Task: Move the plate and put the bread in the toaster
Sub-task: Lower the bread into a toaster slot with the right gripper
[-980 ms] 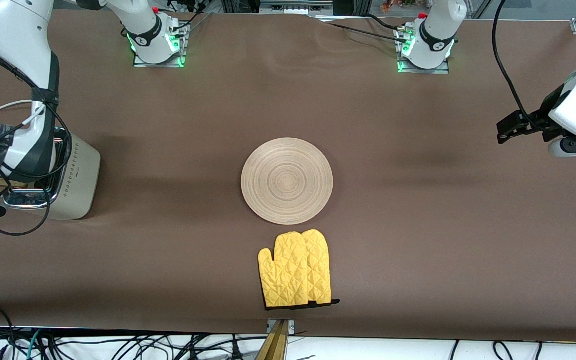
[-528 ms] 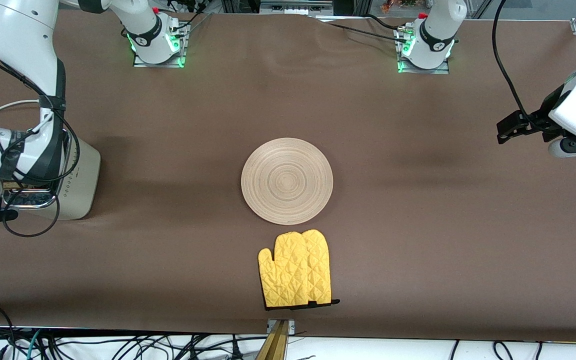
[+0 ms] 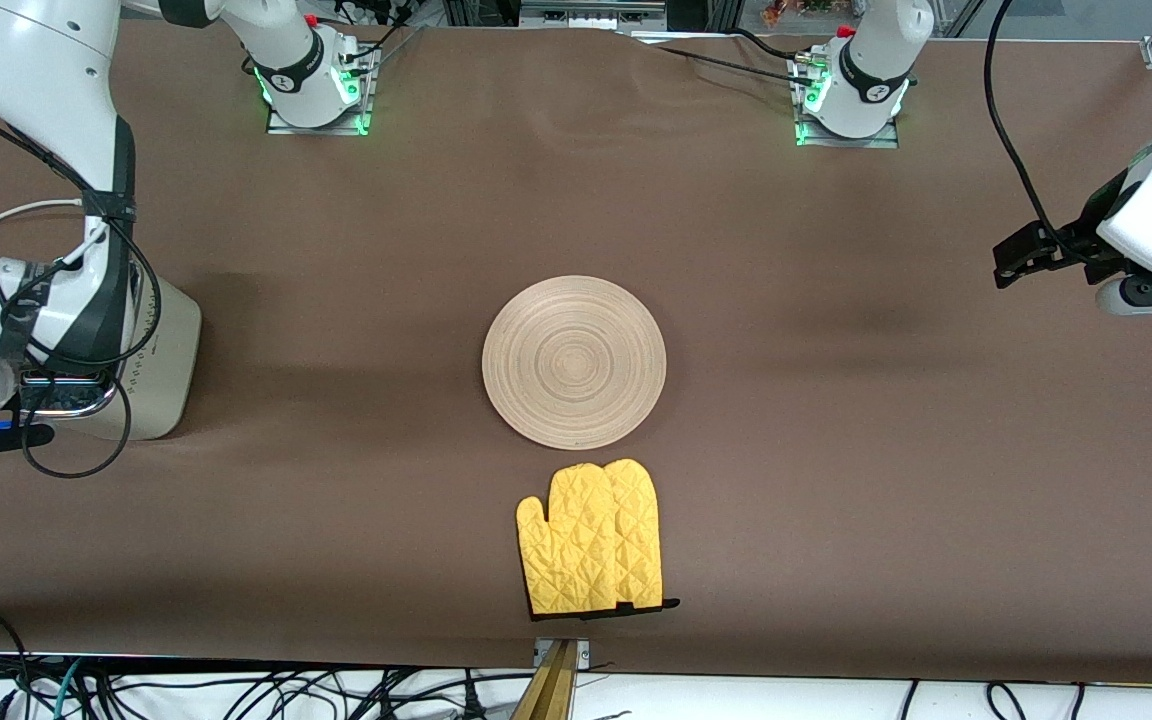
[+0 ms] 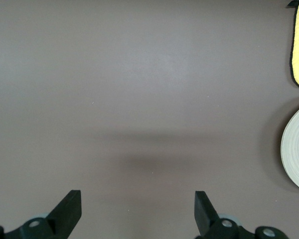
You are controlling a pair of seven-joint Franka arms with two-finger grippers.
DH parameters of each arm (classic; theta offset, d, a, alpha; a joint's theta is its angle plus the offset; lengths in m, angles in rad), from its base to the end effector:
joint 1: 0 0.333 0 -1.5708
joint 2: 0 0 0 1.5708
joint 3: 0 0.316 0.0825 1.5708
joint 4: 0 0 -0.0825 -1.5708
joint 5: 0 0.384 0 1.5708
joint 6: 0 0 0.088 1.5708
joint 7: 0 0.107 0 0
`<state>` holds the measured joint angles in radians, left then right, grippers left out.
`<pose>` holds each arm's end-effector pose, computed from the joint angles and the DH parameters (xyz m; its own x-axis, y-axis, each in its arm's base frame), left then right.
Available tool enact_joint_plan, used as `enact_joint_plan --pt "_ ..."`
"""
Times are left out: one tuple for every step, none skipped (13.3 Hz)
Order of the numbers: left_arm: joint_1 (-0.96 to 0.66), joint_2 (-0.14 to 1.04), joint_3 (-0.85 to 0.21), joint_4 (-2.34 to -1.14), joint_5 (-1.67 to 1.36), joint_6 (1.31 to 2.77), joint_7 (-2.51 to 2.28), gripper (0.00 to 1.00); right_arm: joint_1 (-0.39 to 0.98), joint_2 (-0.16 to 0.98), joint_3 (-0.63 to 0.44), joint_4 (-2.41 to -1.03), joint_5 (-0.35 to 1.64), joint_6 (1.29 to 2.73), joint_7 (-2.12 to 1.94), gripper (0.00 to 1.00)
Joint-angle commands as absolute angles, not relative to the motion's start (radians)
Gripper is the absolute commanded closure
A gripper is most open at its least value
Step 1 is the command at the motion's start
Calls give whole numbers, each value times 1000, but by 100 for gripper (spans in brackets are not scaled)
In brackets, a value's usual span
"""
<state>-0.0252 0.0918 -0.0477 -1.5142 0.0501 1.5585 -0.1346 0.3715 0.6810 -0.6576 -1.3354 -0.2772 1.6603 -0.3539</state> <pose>0.5795 -0.0356 0.5982 0.9972 0.0622 -0.0408 0.0601 -0.9969 -0.0516 0.6798 -0.1211 0.3910 0.8998 0.0550 -0.4329 0.2856 -0.8242 0.4890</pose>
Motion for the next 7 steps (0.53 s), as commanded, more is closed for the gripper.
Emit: enact_joint_plan --pt "-18 100 -49 -1496 29 1555 -115 0 367 609 -661 -1322 -180 1651 -384 0" --pt "-18 100 -49 -1496 29 1555 -115 0 367 595 -663 -1319 -129 1651 -382 0" --pt "-18 100 -49 -1494 29 1554 -115 0 370 575 -660 -1306 -62 1649 -380 0" --pt "-18 100 -49 -1494 29 1554 -115 0 377 563 -660 -1299 5 1643 -379 0" --pt "-17 98 -51 -1496 28 1554 -115 0 379 539 -652 -1298 76 1626 -379 0" --pt "-17 98 -49 -1494 28 1554 -115 0 380 531 -649 -1298 145 1609 -379 0" --pt "-17 98 -49 -1494 28 1554 -115 0 388 531 -647 -1298 197 1586 -379 0"
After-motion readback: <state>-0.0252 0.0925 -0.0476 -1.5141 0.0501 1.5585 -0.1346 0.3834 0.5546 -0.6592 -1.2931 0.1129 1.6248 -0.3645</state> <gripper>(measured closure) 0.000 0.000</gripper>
